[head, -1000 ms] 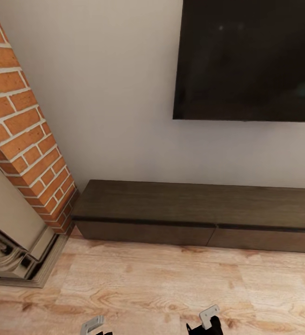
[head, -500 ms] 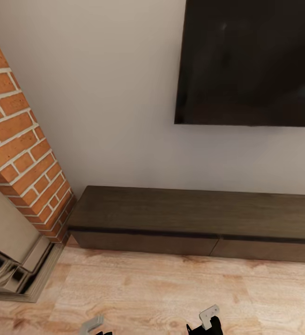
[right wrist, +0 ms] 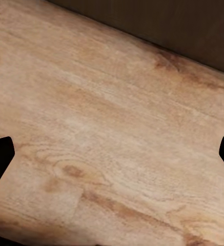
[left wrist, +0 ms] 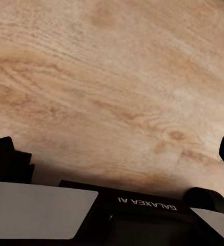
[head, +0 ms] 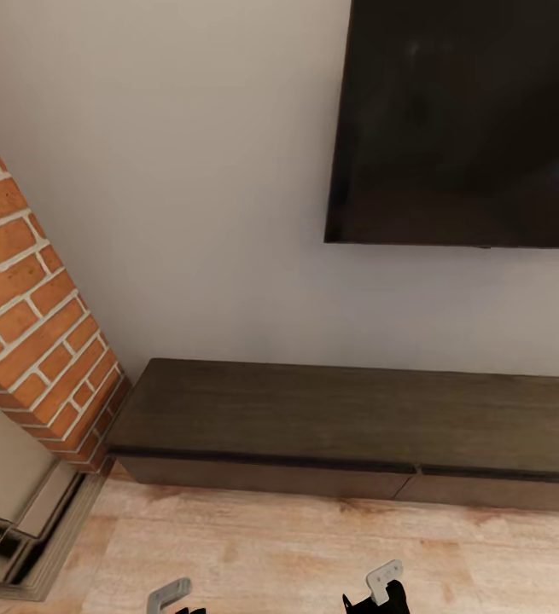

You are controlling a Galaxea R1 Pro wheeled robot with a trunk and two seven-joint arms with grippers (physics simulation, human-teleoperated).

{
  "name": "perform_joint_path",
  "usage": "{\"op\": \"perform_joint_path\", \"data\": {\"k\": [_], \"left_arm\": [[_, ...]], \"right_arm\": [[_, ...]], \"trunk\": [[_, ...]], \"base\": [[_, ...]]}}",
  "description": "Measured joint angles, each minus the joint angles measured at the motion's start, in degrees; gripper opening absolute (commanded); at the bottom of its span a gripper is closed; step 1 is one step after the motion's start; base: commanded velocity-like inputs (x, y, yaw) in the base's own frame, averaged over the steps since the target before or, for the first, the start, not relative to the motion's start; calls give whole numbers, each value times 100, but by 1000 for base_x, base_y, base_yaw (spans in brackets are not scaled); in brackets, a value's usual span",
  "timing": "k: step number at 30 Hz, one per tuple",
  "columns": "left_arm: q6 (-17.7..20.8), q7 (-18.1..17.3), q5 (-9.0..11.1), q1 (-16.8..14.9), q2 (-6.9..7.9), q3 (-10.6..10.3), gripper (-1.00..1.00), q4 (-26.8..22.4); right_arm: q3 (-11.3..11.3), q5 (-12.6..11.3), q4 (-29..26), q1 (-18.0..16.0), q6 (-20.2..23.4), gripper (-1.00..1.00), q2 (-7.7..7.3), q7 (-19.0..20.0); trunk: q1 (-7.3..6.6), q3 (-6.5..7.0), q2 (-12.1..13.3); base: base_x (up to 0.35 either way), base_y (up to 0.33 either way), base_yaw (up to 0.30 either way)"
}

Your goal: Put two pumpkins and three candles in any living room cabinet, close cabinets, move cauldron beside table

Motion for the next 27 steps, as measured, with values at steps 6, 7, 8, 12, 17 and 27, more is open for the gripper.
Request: {"op": "perform_joint_path", "data": {"k": [6,7,8,12,17,27], "left_arm": [[2,-29,-15,-5,0,-1,100,-9],[2,-45,-14,-9,0,-4,100,-26],[21,-424,-2,-25,53,6,100,-85],[687,-2763,-5,-192,287,-9,100,-512],[2337,-4265,-59,-218,296,-783,100,-2383],[3862,-5578,-57,-232,225,-1097,100,-4527]], "right_arm": [[13,32,-7,-2,16,100,11,-10],[22,43,-17,-2,20,100,2,-13],[47,146,-53,-5,84,100,-27,-128],[41,1636,-59,-8,692,100,29,-1266],[40,2609,-34,-6,813,100,47,-2768],[35,3569,-20,-2,1253,100,52,-3567]], "trunk": [[0,0,0],[0,0,0],[0,0,0],[0,1,0],[0,1,0],[0,0,0]], "base": [[44,0,0],[0,0,0],[0,0,0],[0,0,0],[0,0,0],[0,0,0]]}}
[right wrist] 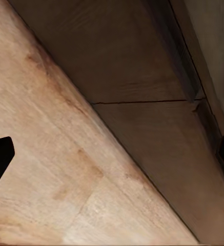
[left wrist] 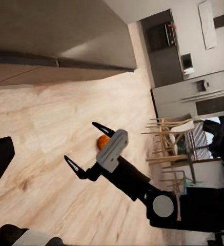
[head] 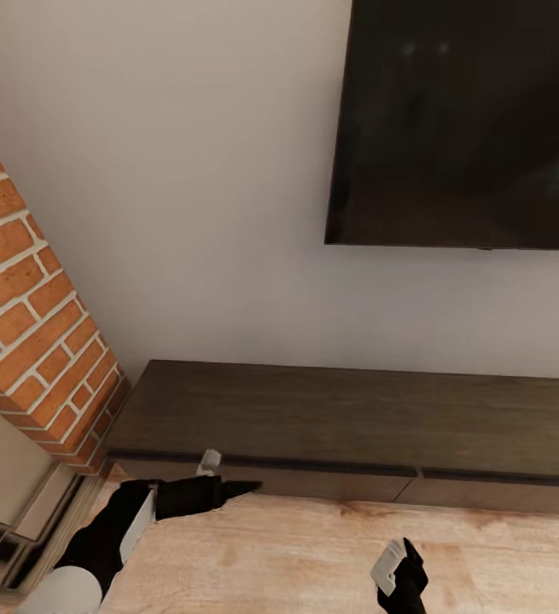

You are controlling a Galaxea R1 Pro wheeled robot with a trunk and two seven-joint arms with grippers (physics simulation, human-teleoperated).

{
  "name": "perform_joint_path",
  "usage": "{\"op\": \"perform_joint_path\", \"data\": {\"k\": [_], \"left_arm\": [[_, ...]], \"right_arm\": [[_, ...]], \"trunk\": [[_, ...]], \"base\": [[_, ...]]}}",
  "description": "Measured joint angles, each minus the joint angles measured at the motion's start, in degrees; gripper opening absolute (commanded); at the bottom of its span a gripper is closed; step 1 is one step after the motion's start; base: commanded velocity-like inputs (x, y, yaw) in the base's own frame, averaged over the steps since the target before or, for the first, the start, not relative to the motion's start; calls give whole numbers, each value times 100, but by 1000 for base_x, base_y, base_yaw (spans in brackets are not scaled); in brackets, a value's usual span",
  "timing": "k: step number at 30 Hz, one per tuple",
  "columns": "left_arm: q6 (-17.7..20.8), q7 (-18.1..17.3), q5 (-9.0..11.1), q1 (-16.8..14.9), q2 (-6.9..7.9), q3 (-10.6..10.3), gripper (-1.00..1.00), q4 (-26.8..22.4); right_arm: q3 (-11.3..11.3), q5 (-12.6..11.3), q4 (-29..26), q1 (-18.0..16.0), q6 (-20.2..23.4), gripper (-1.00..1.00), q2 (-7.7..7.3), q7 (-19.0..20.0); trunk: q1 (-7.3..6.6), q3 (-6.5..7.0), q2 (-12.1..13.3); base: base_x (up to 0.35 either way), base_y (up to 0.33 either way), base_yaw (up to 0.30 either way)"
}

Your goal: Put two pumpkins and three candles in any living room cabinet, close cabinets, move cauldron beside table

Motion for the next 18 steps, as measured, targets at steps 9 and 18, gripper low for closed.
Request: {"op": "perform_joint_path", "data": {"k": [9,18], "left_arm": [[1353,-107,7,-515,-301,-507,100,-1383],[1602,-91,15,-1858,-606,-1292,100,-1710]], "right_arm": [[4,1371,6,2,308,100,113,-622],[89,2703,6,5,854,100,419,-1249]], "trunk": [[0,0,0],[0,0,0]], "base": [[0,0,0],[0,0,0]]}}
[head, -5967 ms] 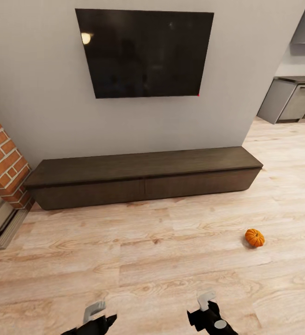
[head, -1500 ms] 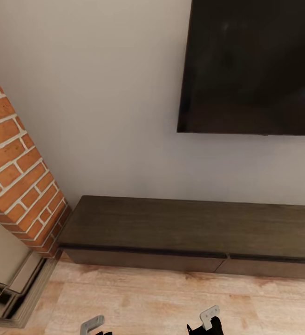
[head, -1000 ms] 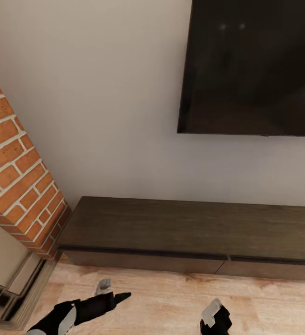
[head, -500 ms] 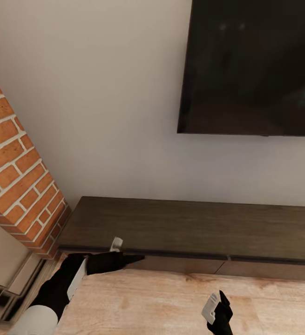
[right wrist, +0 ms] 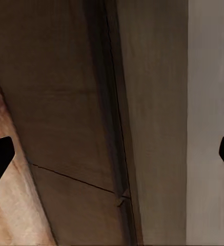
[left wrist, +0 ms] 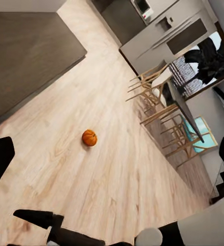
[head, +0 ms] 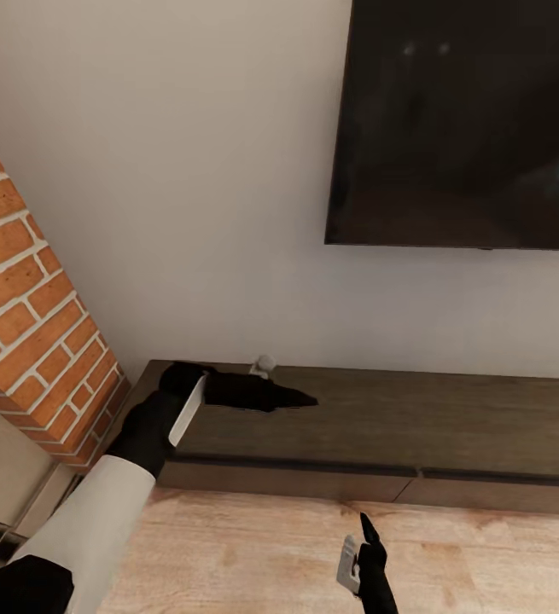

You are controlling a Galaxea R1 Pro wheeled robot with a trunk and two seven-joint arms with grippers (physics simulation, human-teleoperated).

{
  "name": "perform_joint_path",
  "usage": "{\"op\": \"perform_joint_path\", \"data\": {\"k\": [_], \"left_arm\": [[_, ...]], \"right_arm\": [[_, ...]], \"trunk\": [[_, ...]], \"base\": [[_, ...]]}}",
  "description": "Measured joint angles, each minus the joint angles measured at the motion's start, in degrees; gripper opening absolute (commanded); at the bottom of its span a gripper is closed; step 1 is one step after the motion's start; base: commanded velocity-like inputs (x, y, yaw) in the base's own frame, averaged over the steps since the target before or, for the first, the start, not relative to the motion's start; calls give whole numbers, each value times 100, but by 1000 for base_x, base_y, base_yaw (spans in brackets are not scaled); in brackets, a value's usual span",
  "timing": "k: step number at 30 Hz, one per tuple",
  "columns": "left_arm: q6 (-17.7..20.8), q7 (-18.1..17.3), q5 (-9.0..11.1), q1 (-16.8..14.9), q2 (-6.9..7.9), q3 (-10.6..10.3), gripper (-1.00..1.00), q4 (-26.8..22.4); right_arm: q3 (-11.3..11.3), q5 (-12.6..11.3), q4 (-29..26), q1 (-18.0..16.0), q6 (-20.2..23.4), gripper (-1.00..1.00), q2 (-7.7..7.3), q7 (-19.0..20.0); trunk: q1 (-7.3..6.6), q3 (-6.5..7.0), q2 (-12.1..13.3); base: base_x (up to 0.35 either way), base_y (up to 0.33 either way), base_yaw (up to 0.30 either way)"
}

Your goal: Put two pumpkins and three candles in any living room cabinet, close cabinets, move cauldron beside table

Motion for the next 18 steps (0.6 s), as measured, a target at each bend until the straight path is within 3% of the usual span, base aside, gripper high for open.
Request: {"op": "perform_joint_path", "data": {"k": [1,4,14,18], "left_arm": [[122,-7,13,-74,29,8,100,-14],[172,-21,25,-101,59,22,100,-41],[150,-32,33,-54,58,-32,100,-610],[159,-92,206,-43,55,-34,100,-592]], "right_arm": [[18,373,5,17,290,100,5,-648],[19,529,-9,24,406,100,-58,-939],[34,518,-10,25,150,100,-72,-782],[22,508,-10,25,130,100,-52,-805]], "trunk": [[0,0,0],[0,0,0],[-66,54,120],[-66,54,120]], "base": [[0,0,0],[0,0,0],[0,0,0],[0,0,0]]}}
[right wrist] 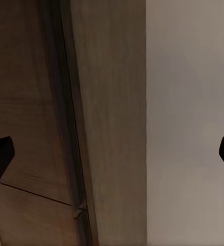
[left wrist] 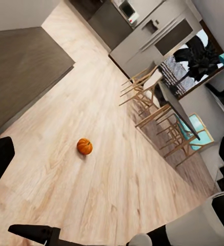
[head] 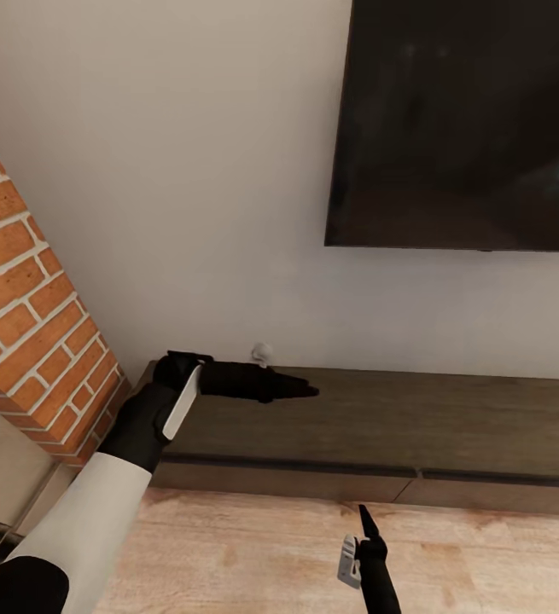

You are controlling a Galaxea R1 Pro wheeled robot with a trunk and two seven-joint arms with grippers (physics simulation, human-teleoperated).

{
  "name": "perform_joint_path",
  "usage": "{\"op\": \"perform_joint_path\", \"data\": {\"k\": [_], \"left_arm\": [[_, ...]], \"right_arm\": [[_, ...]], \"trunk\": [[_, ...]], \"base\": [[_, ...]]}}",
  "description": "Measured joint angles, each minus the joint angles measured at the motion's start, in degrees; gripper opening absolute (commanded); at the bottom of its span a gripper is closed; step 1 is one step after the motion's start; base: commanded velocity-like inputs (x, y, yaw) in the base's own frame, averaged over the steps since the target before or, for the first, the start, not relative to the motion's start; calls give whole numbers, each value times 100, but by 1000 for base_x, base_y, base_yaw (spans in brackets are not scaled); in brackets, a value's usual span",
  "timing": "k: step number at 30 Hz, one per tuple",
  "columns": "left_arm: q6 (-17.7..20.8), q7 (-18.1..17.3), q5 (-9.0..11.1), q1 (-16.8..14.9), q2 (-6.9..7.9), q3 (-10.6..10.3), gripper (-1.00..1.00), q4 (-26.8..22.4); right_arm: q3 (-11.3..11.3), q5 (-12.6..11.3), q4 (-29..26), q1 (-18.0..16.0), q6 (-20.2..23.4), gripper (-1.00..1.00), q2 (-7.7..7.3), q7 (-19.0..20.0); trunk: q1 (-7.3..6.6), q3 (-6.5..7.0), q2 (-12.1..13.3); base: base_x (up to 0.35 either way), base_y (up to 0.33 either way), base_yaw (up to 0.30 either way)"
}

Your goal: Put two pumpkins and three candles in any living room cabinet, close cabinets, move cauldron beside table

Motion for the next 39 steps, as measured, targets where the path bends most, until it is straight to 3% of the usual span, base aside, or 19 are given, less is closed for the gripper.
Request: {"op": "perform_joint_path", "data": {"k": [2,6,13,25,31,39], "left_arm": [[13,-26,64,3,19,13,100,27],[12,-47,151,24,263,29,100,65],[26,-32,327,29,299,21,100,31],[51,-38,354,23,263,38,100,24],[67,-39,348,20,-2,11,100,-12],[456,-18,332,20,-40,-7,100,-146]], "right_arm": [[-3,4,0,0,-7,100,9,-4],[-7,9,4,0,-144,100,-23,-3],[-2,13,15,0,-241,100,30,-3],[-29,-53,8,0,-245,100,-37,-6],[-60,-81,-61,0,-222,100,-129,-49],[-60,-74,-71,0,-223,100,-253,-64]], "trunk": [[0,0,0],[21,-17,-39],[175,-143,-319],[439,-359,-801],[570,-466,-1041],[746,-610,-1362]], "base": [[0,0,0],[0,0,0],[0,0,0],[0,0,0],[0,0,0],[0,0,0]]}}
